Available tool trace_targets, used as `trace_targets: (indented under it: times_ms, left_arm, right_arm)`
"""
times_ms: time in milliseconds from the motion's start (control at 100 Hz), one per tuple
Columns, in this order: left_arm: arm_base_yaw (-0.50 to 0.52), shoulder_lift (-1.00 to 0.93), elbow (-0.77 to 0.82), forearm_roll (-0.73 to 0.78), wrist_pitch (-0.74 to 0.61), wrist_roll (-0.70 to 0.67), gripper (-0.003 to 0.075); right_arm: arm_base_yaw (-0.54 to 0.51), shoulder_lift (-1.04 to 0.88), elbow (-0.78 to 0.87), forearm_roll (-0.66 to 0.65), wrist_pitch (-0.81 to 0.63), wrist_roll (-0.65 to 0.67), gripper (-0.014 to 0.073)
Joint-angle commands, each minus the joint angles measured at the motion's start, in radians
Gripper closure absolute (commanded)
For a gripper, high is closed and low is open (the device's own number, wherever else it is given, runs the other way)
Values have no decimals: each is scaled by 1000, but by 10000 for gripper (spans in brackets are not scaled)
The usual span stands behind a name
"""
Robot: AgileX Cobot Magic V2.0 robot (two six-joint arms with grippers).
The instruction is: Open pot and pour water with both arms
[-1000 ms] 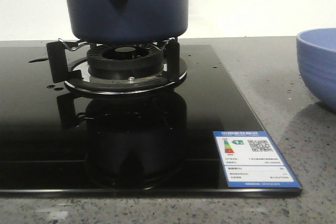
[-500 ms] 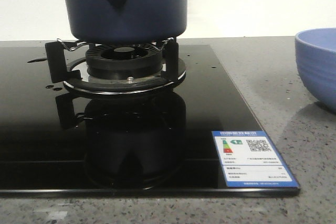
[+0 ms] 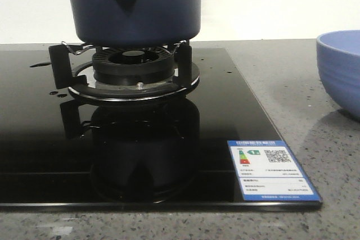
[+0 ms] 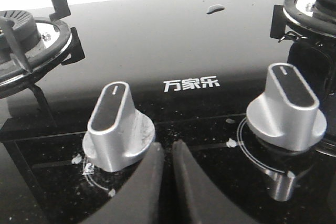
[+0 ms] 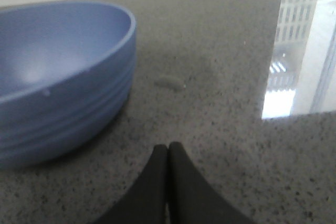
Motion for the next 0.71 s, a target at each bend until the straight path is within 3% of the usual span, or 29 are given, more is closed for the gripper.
trace_targets:
  times_ms: [0,700]
  left_arm:
    - [0,-27,29,-13,-39,-9,741]
    - [0,-27,29,-13,-39,-9,741]
  right_arm:
    - [-5,-17,25,-8,-2,2,657]
    - [-5,-17,25,-6,-13,2,657]
